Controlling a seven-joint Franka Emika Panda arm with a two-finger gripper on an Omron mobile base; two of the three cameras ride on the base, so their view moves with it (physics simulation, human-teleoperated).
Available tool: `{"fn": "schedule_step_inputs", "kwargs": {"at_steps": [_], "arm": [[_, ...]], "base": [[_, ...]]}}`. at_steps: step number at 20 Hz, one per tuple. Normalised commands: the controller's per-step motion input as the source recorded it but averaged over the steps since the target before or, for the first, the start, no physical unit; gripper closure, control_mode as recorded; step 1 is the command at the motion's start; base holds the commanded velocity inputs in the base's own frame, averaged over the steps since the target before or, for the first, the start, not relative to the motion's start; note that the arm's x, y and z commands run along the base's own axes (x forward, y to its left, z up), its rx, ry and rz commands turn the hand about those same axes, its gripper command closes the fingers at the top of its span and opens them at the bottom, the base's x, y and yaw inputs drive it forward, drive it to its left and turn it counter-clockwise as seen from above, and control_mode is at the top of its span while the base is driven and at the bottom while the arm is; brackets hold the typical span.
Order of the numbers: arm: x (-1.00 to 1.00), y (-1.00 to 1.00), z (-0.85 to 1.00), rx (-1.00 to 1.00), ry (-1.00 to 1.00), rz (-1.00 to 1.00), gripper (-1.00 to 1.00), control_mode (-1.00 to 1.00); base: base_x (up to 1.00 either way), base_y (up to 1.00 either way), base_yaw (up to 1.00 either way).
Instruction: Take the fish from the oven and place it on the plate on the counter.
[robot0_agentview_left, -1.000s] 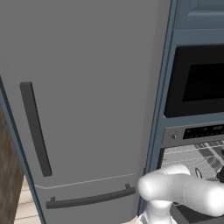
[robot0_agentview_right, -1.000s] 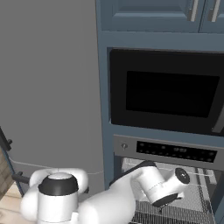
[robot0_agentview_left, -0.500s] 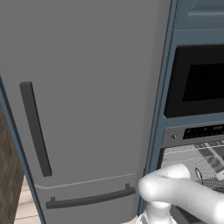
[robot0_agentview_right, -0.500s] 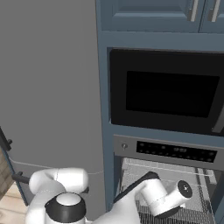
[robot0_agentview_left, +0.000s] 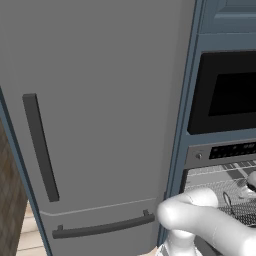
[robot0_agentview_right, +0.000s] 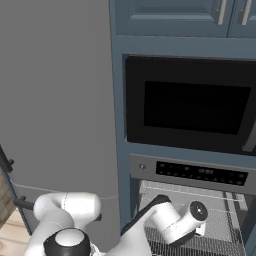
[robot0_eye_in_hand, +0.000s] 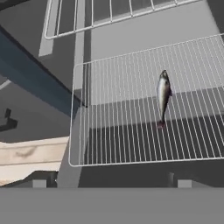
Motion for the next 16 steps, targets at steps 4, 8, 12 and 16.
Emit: {"fn": "schedule_step_inputs", "kwargs": {"at_steps": [4,8,12,16], "arm": [[0.13,0.00,0.00,0.00,0.16,-0.21,-1.00,-1.00],[0.12,0.00,-0.15,-0.05,0.15,-0.08,-1.00,-1.00],[0.12,0.00,-0.23,-0.07,0.10,0.00,-1.00,-1.00],[0.00,-0.03,-0.15,-0.01,0.00,0.02,-1.00,-1.00]], "base": [[0.00,0.00,0.00],[0.00,0.00,0.00],[0.00,0.00,0.00],[0.00,0.00,0.00]]}}
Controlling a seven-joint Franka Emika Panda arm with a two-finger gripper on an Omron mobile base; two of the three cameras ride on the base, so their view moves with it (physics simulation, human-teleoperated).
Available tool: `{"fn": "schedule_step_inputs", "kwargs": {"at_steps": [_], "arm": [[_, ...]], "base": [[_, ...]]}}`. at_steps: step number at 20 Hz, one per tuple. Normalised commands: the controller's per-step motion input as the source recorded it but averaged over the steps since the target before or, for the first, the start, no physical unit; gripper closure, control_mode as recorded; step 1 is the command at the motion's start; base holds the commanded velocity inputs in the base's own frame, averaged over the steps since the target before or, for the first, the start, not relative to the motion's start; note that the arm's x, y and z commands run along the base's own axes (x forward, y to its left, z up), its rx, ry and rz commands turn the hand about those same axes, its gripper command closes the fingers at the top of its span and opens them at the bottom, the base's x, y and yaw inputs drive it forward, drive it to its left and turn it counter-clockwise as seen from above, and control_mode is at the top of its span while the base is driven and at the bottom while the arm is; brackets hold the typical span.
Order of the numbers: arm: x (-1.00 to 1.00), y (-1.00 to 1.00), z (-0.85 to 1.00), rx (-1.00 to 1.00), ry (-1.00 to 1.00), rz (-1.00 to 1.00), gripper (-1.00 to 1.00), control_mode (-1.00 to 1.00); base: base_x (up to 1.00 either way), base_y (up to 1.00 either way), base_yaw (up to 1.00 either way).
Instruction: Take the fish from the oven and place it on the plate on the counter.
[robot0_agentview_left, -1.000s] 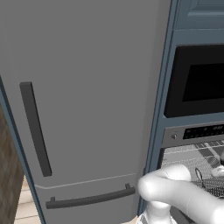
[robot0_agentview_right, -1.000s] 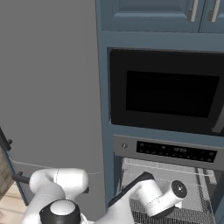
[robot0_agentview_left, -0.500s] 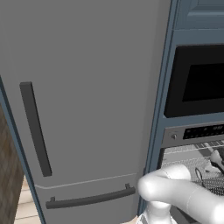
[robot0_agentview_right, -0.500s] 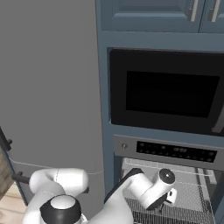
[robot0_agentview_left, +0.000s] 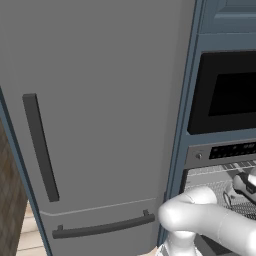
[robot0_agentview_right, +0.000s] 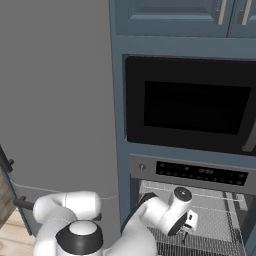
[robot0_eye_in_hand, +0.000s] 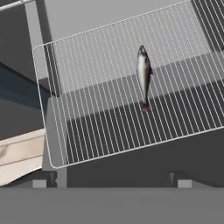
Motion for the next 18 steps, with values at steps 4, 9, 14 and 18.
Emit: {"fn": "schedule_step_inputs", "kwargs": {"at_steps": [4,9,14,18], "arm": [[0.02,-0.13,-0.14,0.00,-0.03,0.06,-1.00,-1.00],[0.21,-0.01,-0.23,-0.01,0.00,0.04,-1.00,-1.00],[0.26,0.00,-0.04,-0.08,0.00,0.03,-1.00,-1.00],[0.13,0.00,0.00,-0.11,0.03,0.00,-1.00,-1.00]], "base": [[0.00,0.00,0.00],[0.00,0.00,0.00],[0.00,0.00,0.00],[0.00,0.00,0.00]]}}
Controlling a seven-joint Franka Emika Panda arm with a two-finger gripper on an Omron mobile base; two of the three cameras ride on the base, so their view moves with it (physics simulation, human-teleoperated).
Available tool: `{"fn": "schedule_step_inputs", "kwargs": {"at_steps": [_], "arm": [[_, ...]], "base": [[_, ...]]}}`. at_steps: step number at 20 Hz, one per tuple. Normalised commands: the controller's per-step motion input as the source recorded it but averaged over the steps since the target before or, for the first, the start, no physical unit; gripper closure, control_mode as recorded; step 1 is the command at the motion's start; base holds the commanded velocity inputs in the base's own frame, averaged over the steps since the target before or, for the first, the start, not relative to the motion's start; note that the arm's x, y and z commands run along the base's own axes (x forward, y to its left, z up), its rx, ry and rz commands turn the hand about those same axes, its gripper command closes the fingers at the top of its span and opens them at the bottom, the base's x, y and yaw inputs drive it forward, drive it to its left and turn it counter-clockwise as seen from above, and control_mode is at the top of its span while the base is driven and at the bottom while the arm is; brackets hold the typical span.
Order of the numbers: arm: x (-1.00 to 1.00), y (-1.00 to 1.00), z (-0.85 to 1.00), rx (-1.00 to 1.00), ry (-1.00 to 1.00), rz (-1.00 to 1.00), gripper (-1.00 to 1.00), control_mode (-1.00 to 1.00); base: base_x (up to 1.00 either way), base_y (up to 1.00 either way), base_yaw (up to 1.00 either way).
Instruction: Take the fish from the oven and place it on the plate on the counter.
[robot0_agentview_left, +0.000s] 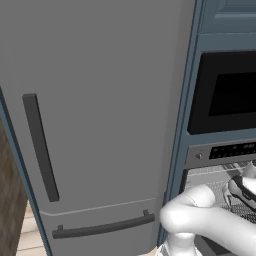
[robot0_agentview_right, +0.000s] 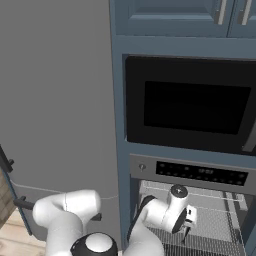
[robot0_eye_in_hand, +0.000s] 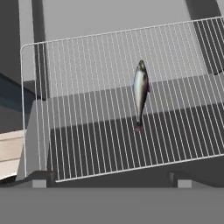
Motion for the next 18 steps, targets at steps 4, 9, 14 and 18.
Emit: {"fn": "schedule_step_inputs", "kwargs": {"at_steps": [4,9,14,18], "arm": [[-0.09,-0.15,-0.14,-0.07,0.04,0.00,-1.00,-1.00],[-0.12,-0.09,-0.23,0.00,0.00,0.00,-1.00,-1.00],[0.00,0.00,-0.16,0.00,-0.05,0.00,-1.00,-1.00],[0.06,-0.11,-0.13,0.00,-0.02,0.00,-1.00,-1.00]], "base": [[0.00,0.00,0.00],[0.00,0.00,0.00],[0.00,0.00,0.00],[0.00,0.00,0.00]]}}
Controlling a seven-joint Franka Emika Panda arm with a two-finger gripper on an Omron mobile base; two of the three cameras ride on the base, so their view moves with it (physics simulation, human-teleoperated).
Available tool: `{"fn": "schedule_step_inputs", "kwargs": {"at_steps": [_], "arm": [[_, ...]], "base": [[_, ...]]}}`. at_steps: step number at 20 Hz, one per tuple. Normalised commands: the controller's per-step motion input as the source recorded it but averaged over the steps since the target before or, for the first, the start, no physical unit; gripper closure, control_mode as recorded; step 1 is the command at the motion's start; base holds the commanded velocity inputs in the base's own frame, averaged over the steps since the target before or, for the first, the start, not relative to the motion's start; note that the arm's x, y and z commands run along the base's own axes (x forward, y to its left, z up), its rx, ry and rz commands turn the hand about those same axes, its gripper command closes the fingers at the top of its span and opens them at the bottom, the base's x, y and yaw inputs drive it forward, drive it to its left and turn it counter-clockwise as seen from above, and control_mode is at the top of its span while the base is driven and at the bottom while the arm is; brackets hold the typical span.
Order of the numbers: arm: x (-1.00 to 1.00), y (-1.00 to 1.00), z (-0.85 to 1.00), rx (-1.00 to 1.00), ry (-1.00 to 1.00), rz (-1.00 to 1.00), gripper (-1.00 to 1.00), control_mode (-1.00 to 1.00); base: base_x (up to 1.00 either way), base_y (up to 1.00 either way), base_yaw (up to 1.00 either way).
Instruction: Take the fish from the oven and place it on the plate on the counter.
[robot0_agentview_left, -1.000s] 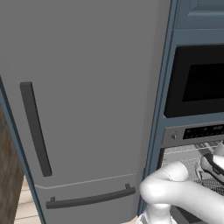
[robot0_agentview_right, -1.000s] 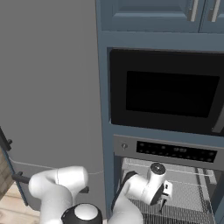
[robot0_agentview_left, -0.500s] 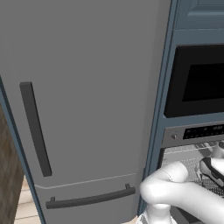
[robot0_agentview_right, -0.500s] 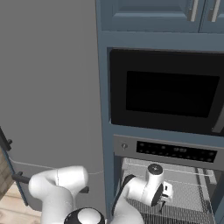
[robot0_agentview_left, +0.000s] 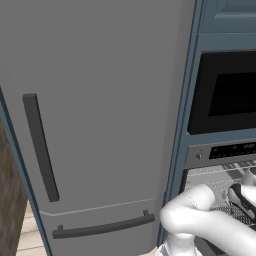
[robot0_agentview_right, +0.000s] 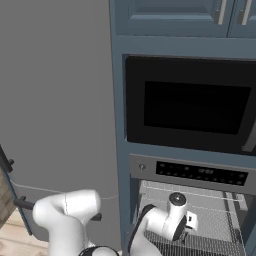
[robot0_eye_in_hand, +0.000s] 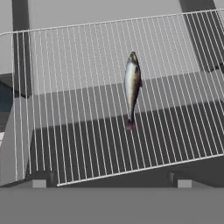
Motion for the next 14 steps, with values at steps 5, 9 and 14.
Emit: {"fn": "schedule_step_inputs", "kwargs": {"at_steps": [5,9,14], "arm": [[0.10,-0.14,-0.26,-0.03,0.00,0.00,-1.00,-1.00],[0.12,-0.04,-0.12,-0.03,0.00,0.00,-1.00,-1.00],[0.30,0.00,-0.21,-0.04,-0.05,0.00,-1.00,-1.00]], "base": [[0.00,0.00,0.00],[0.00,0.00,0.00],[0.00,0.00,0.00]]}}
